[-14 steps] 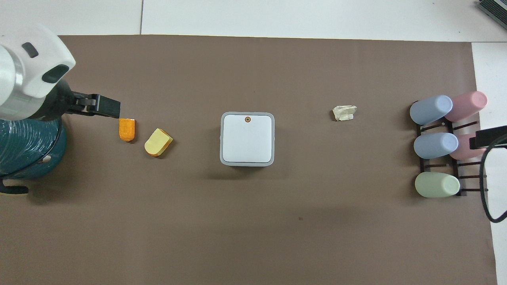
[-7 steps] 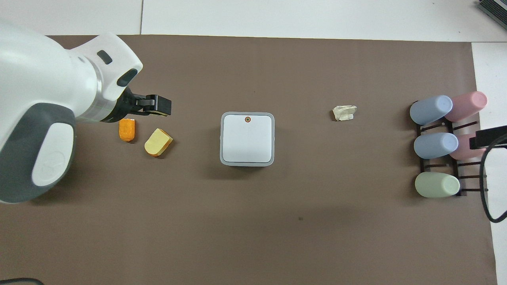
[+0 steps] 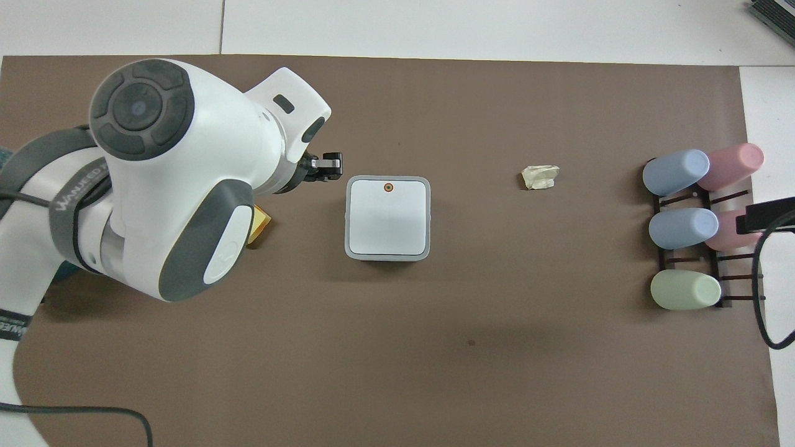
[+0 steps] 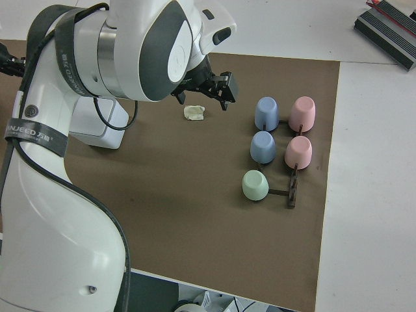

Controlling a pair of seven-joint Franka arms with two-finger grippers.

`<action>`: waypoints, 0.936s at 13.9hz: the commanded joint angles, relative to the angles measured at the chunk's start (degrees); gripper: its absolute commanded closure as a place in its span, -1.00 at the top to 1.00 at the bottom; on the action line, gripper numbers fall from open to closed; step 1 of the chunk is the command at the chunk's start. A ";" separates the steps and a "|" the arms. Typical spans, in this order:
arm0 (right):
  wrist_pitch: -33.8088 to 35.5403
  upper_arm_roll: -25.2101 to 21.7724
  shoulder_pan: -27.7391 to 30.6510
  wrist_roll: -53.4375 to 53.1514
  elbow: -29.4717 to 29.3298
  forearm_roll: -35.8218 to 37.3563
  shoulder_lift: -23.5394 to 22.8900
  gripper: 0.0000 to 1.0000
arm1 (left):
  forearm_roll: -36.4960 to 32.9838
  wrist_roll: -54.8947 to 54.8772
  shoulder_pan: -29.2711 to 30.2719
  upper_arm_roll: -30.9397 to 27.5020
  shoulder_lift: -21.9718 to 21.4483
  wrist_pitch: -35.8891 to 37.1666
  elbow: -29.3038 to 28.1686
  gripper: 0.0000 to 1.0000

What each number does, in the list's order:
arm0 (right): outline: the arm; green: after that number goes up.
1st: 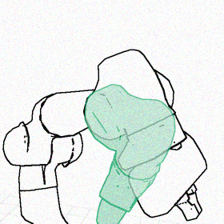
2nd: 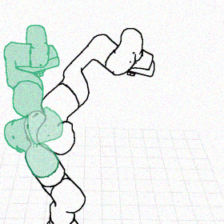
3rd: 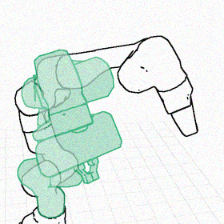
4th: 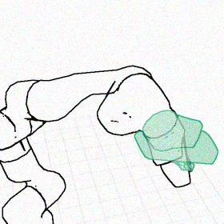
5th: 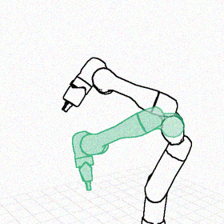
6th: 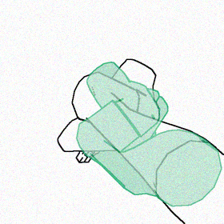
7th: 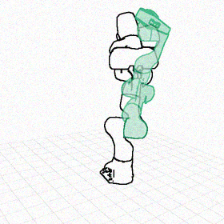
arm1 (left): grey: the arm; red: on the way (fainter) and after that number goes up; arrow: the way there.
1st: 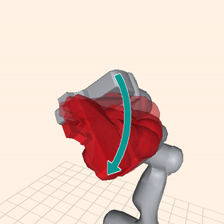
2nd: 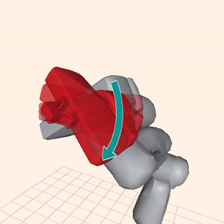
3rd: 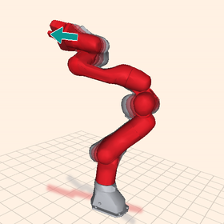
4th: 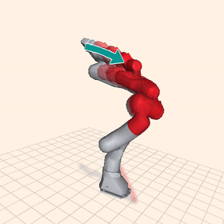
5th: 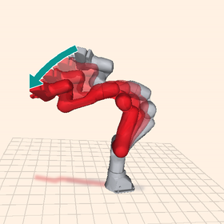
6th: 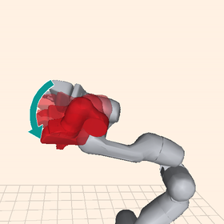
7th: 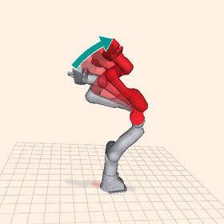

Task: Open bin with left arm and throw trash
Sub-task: 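Grasp the edge of the bin lid with the left gripper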

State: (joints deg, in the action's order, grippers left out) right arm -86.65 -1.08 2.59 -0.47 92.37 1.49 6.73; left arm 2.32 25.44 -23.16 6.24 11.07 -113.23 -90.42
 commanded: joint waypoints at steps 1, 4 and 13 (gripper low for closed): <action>-0.88 0.11 0.31 1.44 0.97 -0.79 0.91 1.00 | 0.58 2.59 -2.41 -0.88 1.06 -4.00 -0.46 -0.78; -0.88 0.11 0.31 1.44 0.97 -0.79 0.83 1.00 | 0.58 2.77 -3.38 -0.87 1.50 -6.55 -1.42 -1.00; -0.88 0.11 0.31 1.35 0.97 -0.79 0.83 1.00 | 1.90 4.70 -5.23 -0.87 5.63 -15.52 -3.36 -1.00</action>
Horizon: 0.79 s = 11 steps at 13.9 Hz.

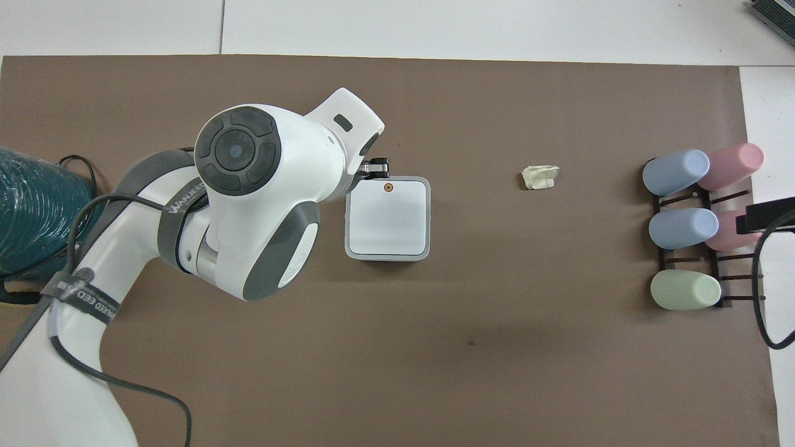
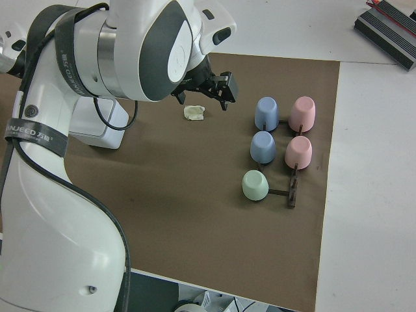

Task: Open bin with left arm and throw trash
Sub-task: 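Grasp the edge of the bin lid with the left gripper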

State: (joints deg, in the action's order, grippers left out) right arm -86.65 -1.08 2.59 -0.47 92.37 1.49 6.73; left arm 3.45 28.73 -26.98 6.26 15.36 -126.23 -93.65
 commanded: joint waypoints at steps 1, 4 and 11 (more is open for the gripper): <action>-0.88 0.11 0.31 1.35 0.97 -0.79 0.82 1.00 | 0.77 1.94 -1.50 -0.90 2.04 -3.31 -0.13 -1.00; -0.88 0.11 0.31 1.35 0.97 -0.79 0.91 1.00 | 0.68 3.35 -2.64 -0.99 4.32 -3.93 0.66 -1.00; -0.88 0.11 0.31 1.44 0.97 -0.79 0.82 1.00 | 0.41 4.32 -4.22 -1.08 8.37 -4.64 2.86 -1.00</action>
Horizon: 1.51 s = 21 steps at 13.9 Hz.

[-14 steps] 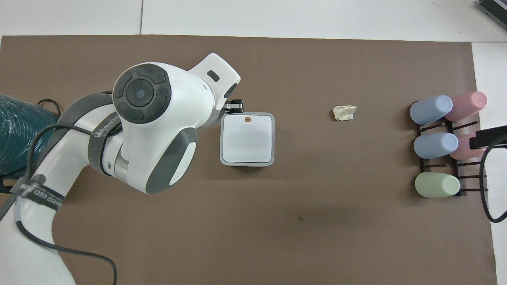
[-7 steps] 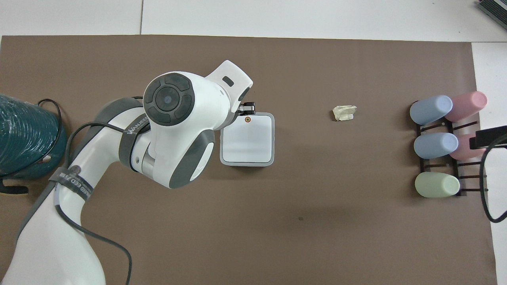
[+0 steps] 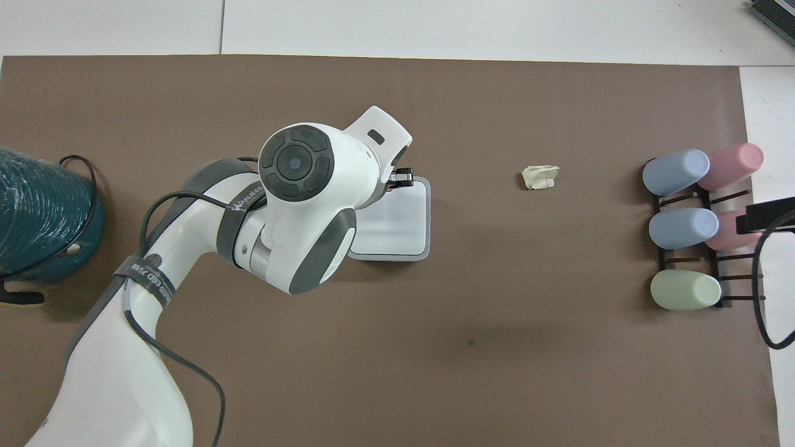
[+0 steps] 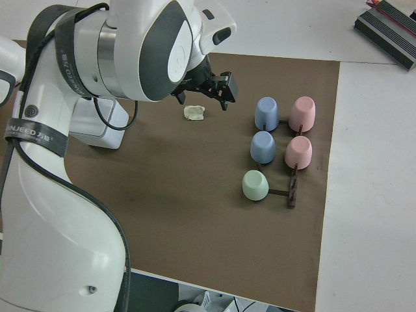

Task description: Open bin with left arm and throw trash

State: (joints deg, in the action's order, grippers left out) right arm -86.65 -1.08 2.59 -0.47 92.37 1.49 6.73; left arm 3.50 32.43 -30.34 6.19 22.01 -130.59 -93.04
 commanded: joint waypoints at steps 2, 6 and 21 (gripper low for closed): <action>-0.88 0.11 0.31 1.35 1.06 -0.79 0.91 1.00 | 0.28 0.97 -0.95 -1.01 1.81 -0.37 2.24 -1.00; -0.88 0.11 0.31 1.35 0.97 -0.79 0.91 1.00 | 0.28 0.97 -0.86 -1.01 1.90 -0.72 2.24 -1.00; -0.88 0.11 0.31 1.44 0.97 -0.79 0.82 1.00 | -0.07 1.06 -0.42 -1.18 2.51 -3.00 0.75 -1.00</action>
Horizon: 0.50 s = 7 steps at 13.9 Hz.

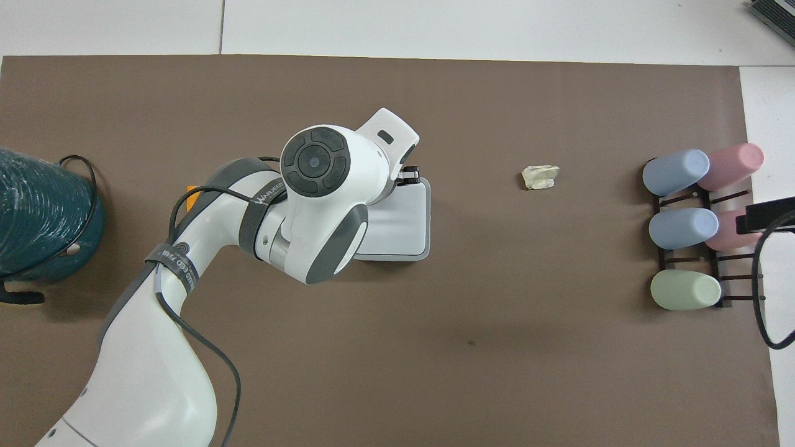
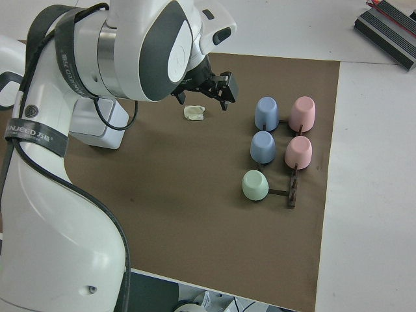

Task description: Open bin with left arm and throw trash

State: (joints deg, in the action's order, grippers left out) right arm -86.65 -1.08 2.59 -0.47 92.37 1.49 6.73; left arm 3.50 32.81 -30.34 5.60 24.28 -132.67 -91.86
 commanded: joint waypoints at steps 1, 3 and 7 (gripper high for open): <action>-0.88 0.11 0.31 1.35 0.97 -0.79 0.82 1.00 | -0.16 0.67 -0.42 -0.59 0.24 -0.93 -0.68 -1.00; -0.88 0.11 0.31 1.35 1.06 -0.79 0.82 1.00 | -0.16 0.67 -0.59 -0.59 0.15 -0.84 -1.13 -1.00; -0.88 0.11 0.31 1.44 0.97 -0.79 0.91 1.00 | -0.16 0.67 -0.86 -0.59 0.24 -1.10 -2.18 -1.00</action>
State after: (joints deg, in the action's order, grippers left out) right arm -86.65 -1.08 2.59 -0.47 92.37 1.49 6.73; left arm 3.48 32.83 -30.36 5.63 24.28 -132.77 -92.04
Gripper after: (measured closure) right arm 0.000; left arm 0.991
